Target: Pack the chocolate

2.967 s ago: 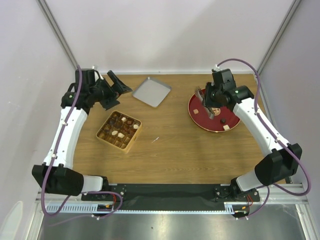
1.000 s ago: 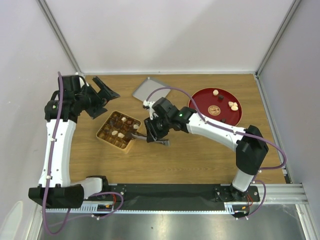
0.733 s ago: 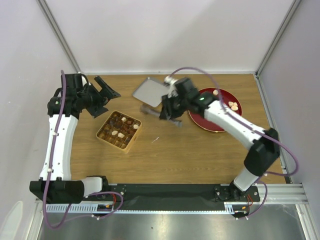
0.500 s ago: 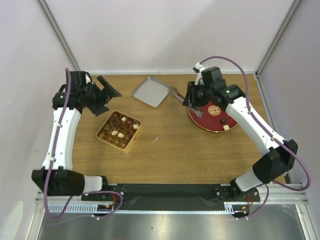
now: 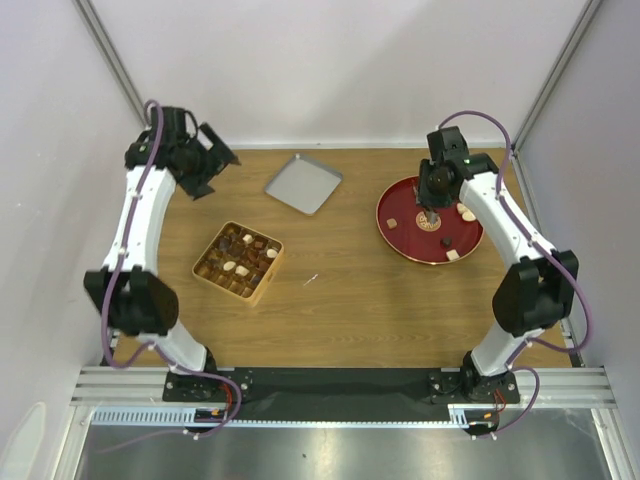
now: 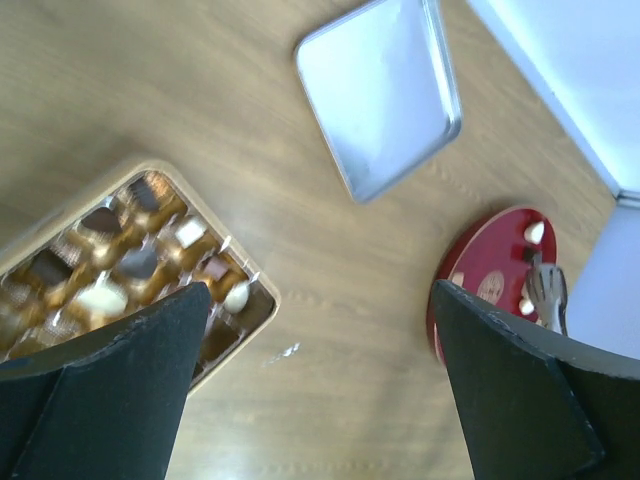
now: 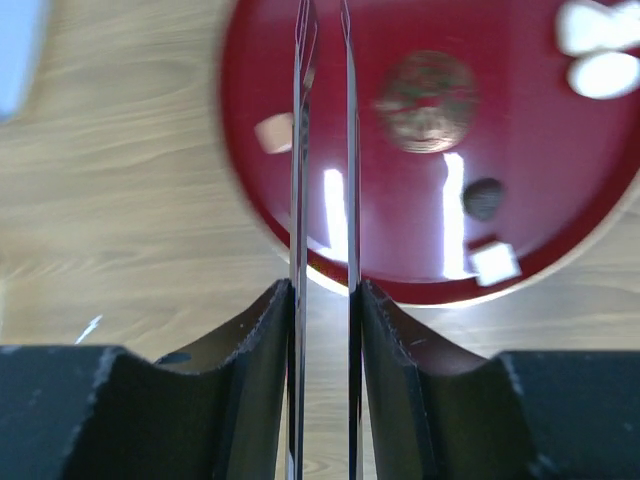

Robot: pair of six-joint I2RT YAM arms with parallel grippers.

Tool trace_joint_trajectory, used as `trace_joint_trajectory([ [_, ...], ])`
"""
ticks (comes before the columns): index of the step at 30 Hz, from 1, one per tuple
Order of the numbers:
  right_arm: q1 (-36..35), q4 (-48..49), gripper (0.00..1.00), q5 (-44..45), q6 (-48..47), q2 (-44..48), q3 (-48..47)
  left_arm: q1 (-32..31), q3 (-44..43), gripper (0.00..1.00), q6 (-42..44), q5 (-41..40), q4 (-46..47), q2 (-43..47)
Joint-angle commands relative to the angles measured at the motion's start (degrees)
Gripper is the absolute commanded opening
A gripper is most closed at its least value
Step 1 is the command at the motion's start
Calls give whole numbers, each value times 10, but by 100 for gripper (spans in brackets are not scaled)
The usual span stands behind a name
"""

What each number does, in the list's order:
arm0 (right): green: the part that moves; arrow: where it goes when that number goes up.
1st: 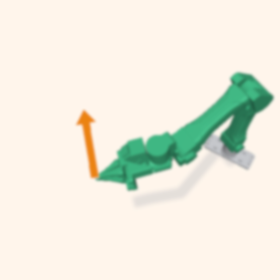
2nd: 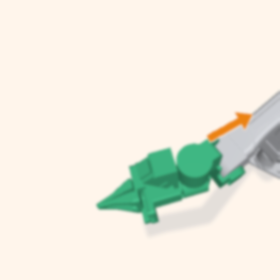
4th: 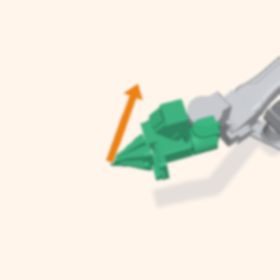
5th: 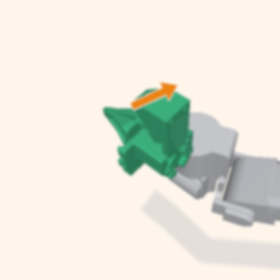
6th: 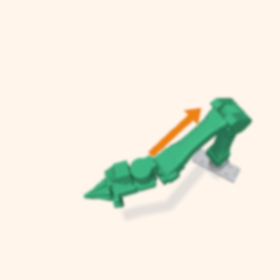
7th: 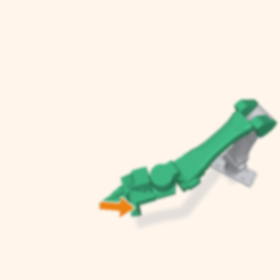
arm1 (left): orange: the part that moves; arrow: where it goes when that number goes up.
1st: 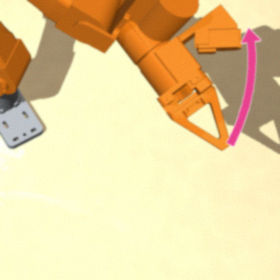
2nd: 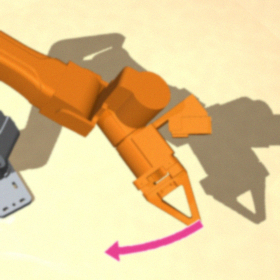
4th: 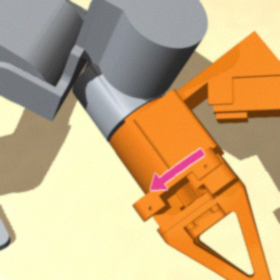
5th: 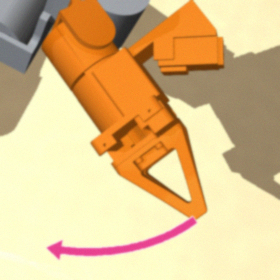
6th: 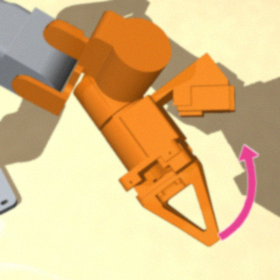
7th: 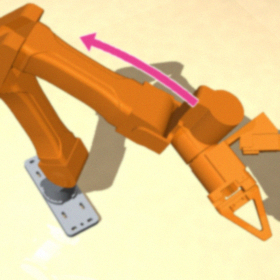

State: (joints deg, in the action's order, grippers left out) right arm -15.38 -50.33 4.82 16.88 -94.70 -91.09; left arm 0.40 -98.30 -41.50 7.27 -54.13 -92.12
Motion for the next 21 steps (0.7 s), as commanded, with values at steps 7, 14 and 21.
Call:
trace_joint_trajectory([
  [7,32,68,39,1,12,-9,16,-115,-243,100,59,-93,-42,-157],
  [14,9,145,39,-2,32,13,112,-168,47,100,80,-78,214,28],
  [21,-61,219,44,13,14,107,220,-168,130,100,125,-46,190,175],
])
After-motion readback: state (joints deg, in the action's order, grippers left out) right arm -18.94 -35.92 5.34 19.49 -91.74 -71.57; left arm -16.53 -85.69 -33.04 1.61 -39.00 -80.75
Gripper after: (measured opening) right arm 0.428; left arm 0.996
